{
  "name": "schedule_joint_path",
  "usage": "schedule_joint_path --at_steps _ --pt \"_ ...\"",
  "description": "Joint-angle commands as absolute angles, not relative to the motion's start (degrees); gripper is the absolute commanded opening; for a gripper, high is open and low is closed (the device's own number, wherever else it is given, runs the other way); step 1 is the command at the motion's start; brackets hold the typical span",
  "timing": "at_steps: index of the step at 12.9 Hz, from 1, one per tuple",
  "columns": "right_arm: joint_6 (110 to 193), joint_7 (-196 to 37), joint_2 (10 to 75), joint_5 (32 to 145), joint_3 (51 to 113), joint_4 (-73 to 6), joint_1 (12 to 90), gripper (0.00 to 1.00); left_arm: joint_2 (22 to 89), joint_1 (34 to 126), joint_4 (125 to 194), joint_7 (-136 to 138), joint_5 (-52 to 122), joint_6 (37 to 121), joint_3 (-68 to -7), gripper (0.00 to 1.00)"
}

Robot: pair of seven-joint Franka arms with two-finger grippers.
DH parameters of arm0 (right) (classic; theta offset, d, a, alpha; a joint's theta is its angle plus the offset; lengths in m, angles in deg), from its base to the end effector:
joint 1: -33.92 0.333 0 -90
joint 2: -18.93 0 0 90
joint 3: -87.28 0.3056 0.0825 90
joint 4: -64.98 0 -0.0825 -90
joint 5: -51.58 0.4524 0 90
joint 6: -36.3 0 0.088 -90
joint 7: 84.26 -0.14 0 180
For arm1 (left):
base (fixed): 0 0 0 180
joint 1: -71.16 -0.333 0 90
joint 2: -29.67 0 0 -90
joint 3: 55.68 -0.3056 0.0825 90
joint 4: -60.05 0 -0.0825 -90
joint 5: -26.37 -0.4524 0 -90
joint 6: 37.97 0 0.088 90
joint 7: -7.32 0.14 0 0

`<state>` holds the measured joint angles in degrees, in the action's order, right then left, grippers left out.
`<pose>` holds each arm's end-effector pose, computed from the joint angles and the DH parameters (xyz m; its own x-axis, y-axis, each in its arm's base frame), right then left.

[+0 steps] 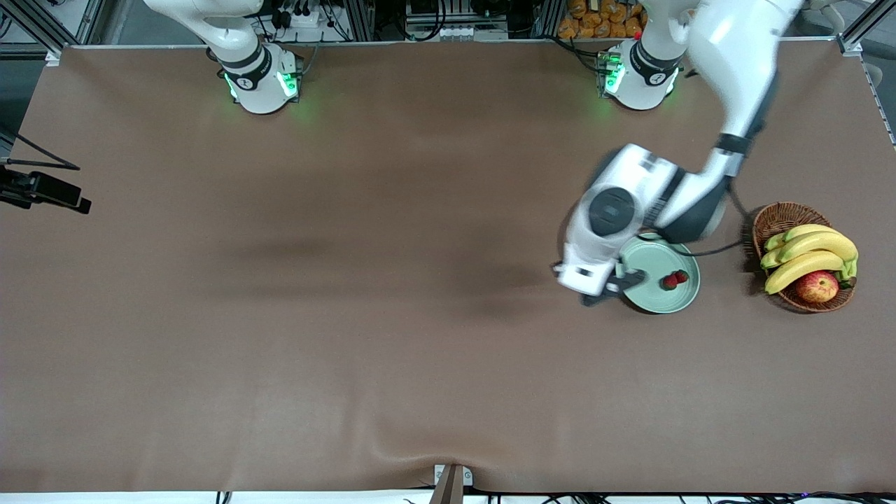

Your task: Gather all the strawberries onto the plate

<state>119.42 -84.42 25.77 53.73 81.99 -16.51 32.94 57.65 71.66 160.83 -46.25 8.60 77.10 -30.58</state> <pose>0.6400 -0.0616 0.5752 0.9901 -0.1074 -0.0903 -0.1102 -0.9936 -0.0263 0.6284 -0.2620 0.2157 0.9329 0.3535 -0.0682 0.3373 -0.9244 -0.1783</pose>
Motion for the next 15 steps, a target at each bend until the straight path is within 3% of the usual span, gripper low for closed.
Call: schedule_joint_path --at_steps 1,3,4,5,6,7,11,15 --pt "115.87 -85.06 24.11 53.43 82.1 -16.76 33.05 1.0 57.0 65.74 164.64 -38.42 8.09 76.29 -29.4 0.0" --pt "113.48 -84.97 23.85 53.08 81.66 -16.85 32.78 1.0 59.19 60.29 165.17 -28.85 8.0 76.38 -29.4 0.01" --pt "113.91 -84.87 23.85 51.85 81.74 -16.85 32.95 1.0 59.99 59.04 165.17 -26.02 8.0 76.55 -29.4 0.18" --pt "114.35 -84.79 23.93 49.23 81.83 -16.85 33.04 1.0 60.17 58.16 165.08 -24.77 7.82 76.64 -29.4 0.43" --pt "114.7 -84.26 23.85 46.86 82.09 -16.76 33.22 1.0 60.08 58.07 165.08 -24.59 7.82 76.64 -29.4 0.79" --pt "114.7 -83.65 23.85 46.48 82.18 -16.76 33.39 1.0 59.82 57.98 164.74 -24.5 7.82 76.64 -29.4 1.0" --pt "117.41 -84.26 24.46 51.91 81.92 -17.55 33.57 1.0 52.29 58.07 162.46 -24.76 8.35 74.11 -27.3 1.0" --pt "118.75 -84.26 24.55 52.72 81.83 -17.55 33.75 1.0 44.28 58.15 151.76 -24.5 15.46 62.44 -26.42 1.0"
